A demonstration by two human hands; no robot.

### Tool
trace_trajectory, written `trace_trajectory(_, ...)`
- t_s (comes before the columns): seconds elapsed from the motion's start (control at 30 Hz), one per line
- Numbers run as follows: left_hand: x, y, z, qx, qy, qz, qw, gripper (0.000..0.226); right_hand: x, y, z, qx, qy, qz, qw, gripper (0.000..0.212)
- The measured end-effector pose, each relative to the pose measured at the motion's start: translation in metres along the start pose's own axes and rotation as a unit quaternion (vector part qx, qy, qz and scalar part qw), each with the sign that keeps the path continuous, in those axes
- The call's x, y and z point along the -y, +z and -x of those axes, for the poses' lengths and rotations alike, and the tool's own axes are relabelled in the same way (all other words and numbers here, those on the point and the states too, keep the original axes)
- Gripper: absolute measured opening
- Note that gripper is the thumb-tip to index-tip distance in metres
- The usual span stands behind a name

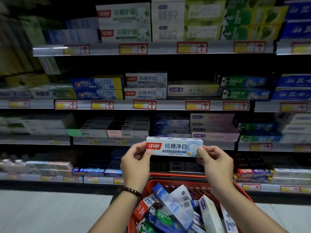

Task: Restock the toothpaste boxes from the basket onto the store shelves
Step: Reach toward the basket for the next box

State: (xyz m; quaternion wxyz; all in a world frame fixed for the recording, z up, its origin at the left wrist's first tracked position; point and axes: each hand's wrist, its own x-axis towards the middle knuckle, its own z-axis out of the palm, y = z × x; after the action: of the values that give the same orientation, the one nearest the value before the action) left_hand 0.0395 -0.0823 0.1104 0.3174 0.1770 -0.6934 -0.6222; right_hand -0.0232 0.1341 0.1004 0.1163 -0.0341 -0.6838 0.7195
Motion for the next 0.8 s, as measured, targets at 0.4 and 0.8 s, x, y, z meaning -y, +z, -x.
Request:
trace_trajectory(0.4,-0.037,0.004,-0.039,-0.035,0.053,0.027,0.998,0.042,0.05,0.04,-0.03,0.009,-0.065,0.002,0.998,0.01)
trace_trajectory(0.8,-0.068,0.018,-0.121,-0.085,0.117,0.007,0.99,0.043,0.098,0.099,-0.079,0.01,-0.105,0.005,0.994,0.008)
